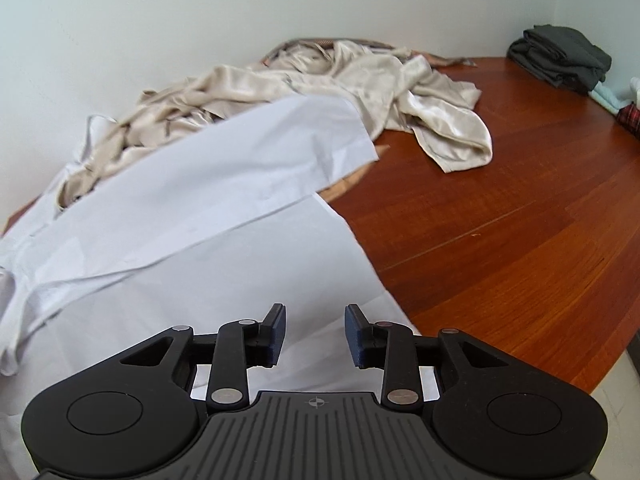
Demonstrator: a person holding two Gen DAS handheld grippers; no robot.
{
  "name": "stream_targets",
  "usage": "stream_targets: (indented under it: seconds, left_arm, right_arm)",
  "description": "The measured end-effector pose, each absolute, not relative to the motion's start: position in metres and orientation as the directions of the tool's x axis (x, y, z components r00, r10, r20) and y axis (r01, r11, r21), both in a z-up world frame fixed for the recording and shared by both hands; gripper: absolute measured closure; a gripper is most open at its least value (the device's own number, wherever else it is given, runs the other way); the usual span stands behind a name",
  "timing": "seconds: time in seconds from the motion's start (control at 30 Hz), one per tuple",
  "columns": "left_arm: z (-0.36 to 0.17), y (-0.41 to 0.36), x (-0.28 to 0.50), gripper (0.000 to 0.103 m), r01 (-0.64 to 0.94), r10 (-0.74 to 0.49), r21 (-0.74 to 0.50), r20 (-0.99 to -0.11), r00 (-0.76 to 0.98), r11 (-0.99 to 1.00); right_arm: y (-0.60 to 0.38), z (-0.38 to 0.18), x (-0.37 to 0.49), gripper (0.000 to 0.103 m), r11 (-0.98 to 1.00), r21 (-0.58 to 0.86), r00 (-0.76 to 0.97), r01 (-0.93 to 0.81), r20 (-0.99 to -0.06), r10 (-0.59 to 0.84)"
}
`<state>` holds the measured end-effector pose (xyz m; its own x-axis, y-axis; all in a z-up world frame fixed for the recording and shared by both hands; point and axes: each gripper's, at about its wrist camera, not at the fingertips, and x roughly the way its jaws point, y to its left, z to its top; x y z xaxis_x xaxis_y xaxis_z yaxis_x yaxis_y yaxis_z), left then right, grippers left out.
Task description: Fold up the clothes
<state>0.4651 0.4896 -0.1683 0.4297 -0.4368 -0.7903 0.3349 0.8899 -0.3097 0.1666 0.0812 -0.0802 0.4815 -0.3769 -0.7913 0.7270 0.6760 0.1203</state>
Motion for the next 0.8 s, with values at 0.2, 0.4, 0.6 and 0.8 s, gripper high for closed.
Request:
stream_targets:
  seconds: [0.2, 0.4, 0.6, 0.8]
  left_arm:
    - [-0.191, 0.486, 0.483, 0.038, 0.185, -0.432, -0.39, -0.811, 0.394, 0.902]
    - [-0.192, 0.499, 0.496, 0.09, 0.109, -0.458, -0.459, -0.779, 0.429, 0.882]
    - [-0.176, 0.509, 0.504, 0.092, 0.075, -0.465, -0.489, -0.757, 0.46, 0.869]
    - [-0.172, 0.504, 0.502, 0.091, 0.034, -0.439, -0.477, -0.777, 0.451, 0.878]
  right_arm:
    - [0.095, -0.072, 0.159, 0.063, 0.665, 0.138, 0.494, 0.734, -0.78, -0.384]
    - [0.11, -0.063, 0.152, 0.063, 0.654, 0.155, 0.507, 0.74, -0.768, -0.391]
    - [0.079, -0.06, 0.149, 0.062, 0.567, 0.225, 0.512, 0.792, -0.75, -0.418]
    - [-0.001, -0.067, 0.168, 0.045, 0.547, 0.271, 0.559, 0.792, -0.683, -0.471]
